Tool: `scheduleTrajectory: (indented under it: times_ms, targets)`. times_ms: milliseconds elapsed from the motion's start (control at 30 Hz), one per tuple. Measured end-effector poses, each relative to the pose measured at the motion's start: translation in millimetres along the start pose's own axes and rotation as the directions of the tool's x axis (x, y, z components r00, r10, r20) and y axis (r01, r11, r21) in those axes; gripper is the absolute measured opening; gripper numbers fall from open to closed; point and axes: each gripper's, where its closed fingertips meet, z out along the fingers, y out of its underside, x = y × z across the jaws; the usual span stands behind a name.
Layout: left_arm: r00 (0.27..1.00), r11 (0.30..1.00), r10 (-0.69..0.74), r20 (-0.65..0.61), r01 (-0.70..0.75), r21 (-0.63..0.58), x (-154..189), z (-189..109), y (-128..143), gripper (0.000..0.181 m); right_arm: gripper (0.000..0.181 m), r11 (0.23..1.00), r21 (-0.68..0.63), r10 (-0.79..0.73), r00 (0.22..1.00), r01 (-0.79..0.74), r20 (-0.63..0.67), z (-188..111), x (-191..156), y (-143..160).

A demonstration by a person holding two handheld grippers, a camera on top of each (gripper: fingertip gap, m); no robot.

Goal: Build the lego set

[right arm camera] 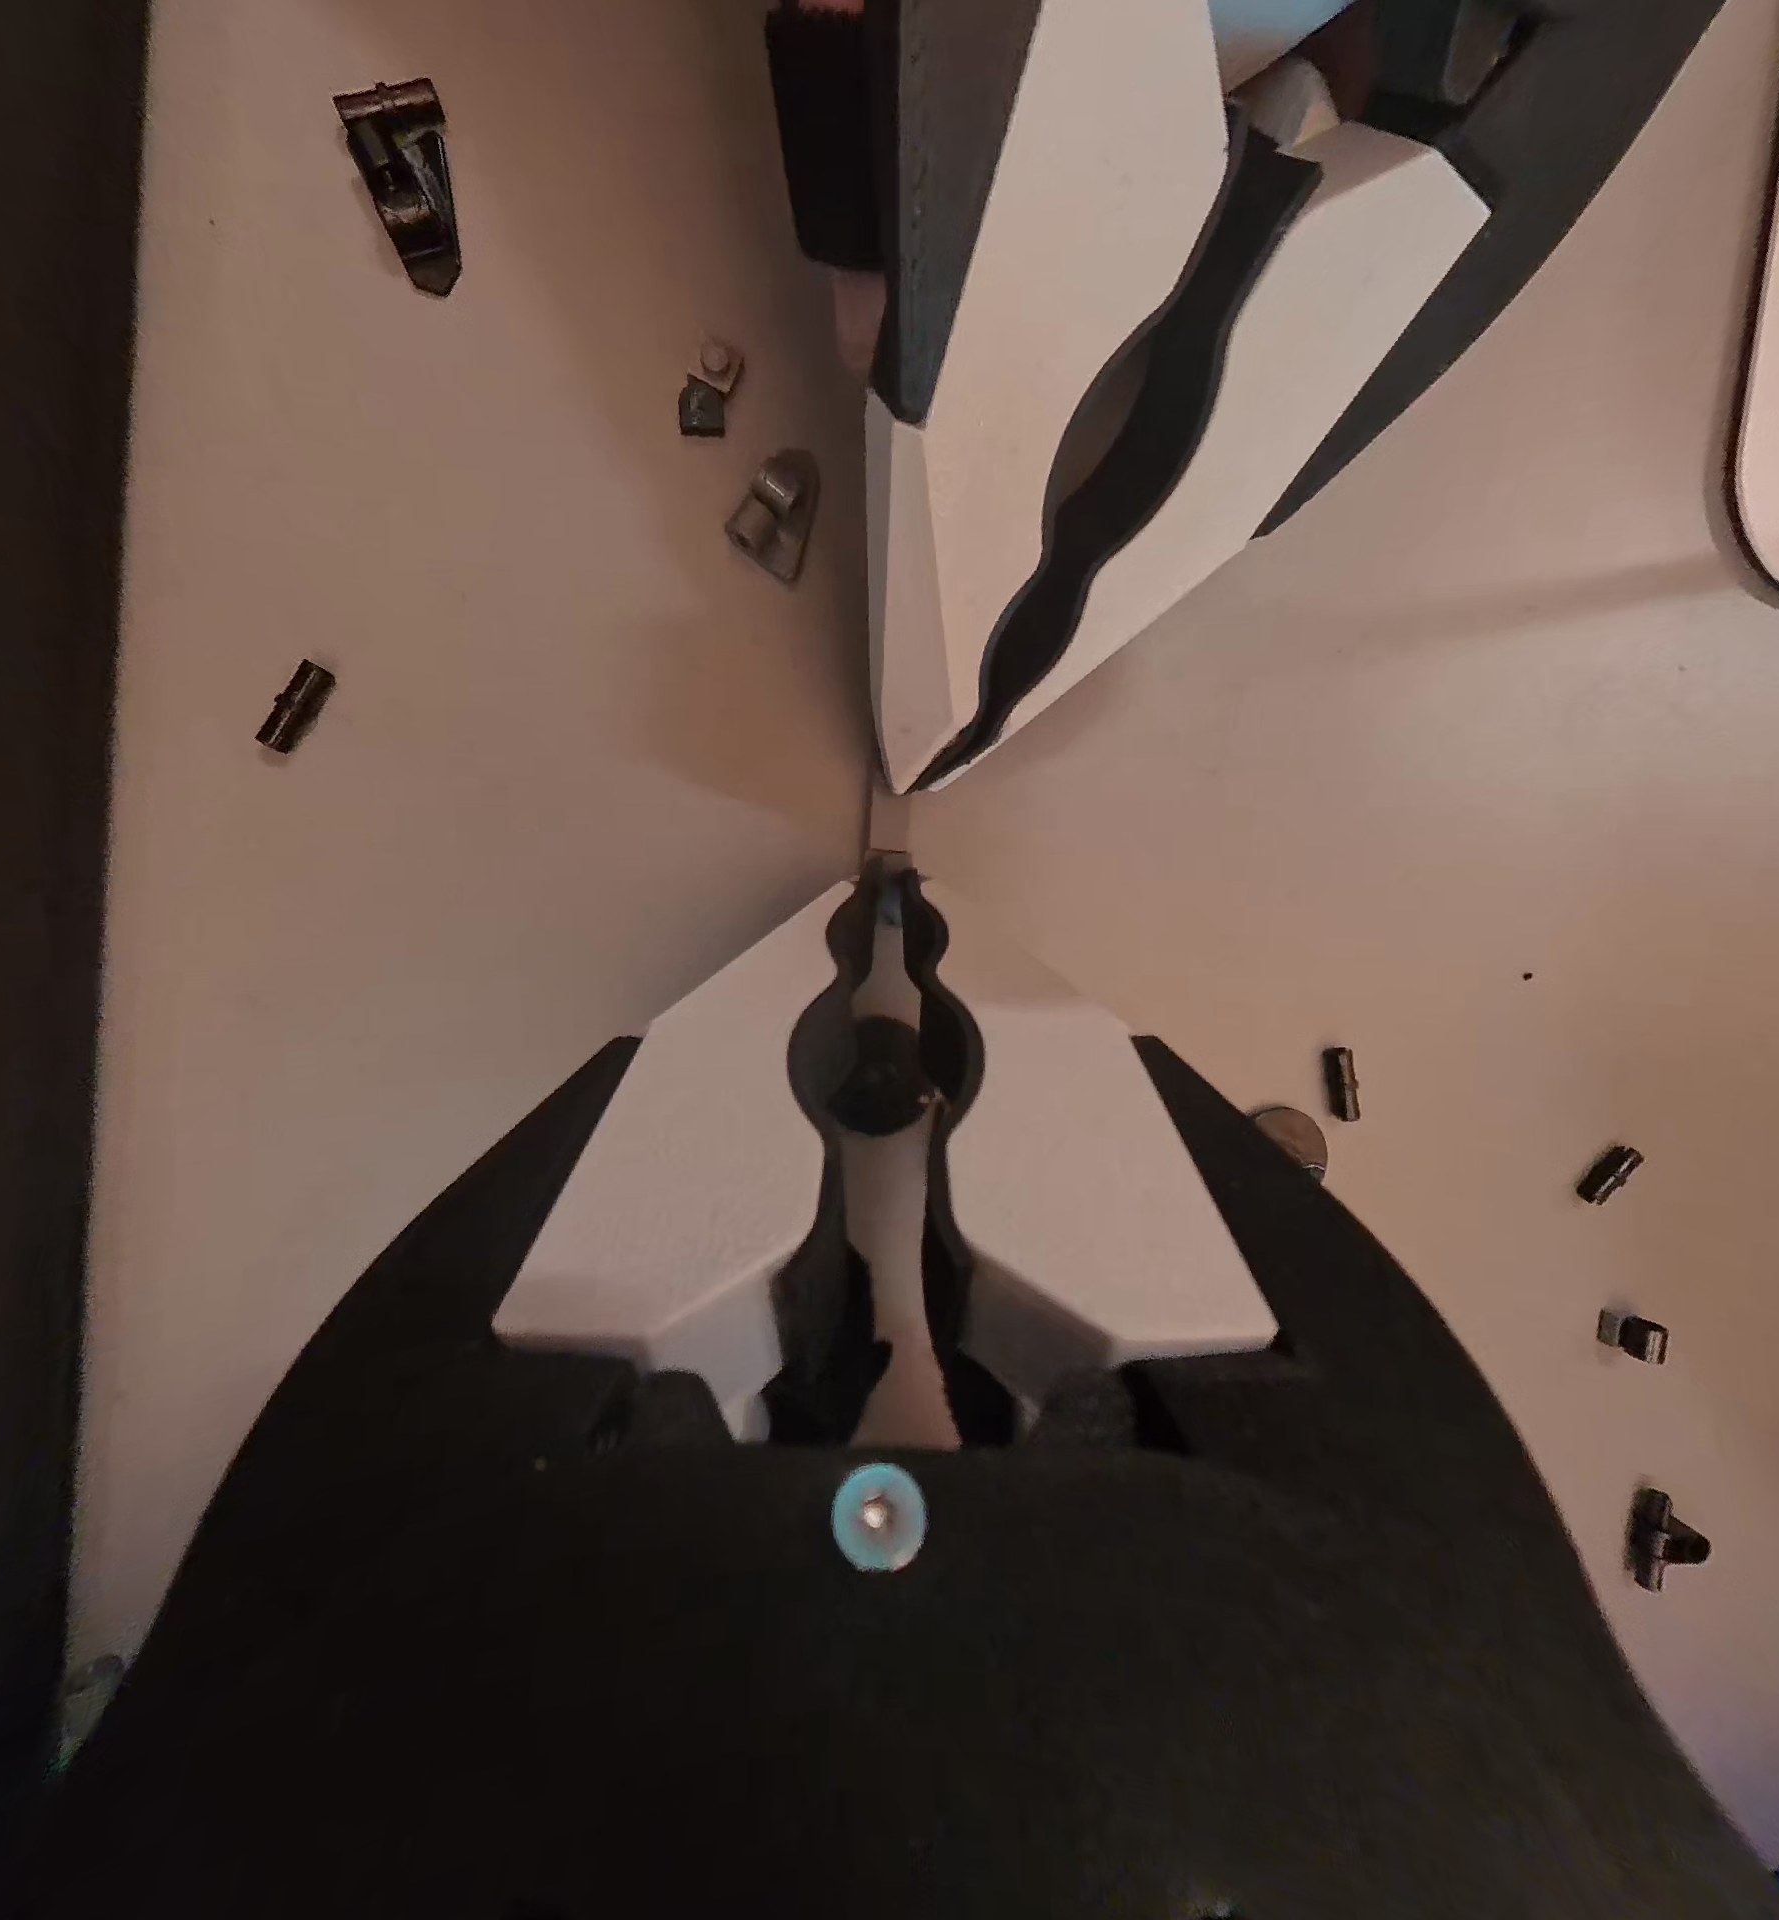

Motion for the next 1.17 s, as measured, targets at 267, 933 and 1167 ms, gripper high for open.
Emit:
scheduleTrajectory:
  times_ms: [267, 933, 1167]
  targets:
    - [1.0, 1.0, -0.005, 0.001, 0.005, 0.001, 0.2, 0.4, -0.4, 0.001, 0.002, 1.0, -0.011, -0.012, 1.0, 0.012, 0.001, -0.7, -2.3, 0.2]
    - [0.999, 0.999, 0.033, 0.005, -0.033, -0.026, 3.9, -1.8, 3.3, 0.023, 0.002, 1.0, -0.011, -0.02, 1.0, 0.021, 0.004, 0.9, -5.0, -2.6]
    - [0.992, 0.991, 0.117, 0.05, -0.113, -0.073, 5.6, 0.5, 5.3, 0.015, 0.002, 1.0, -0.011, -0.021, 1.0, 0.021, 0.002, 1.3, -5.0, -3.3]
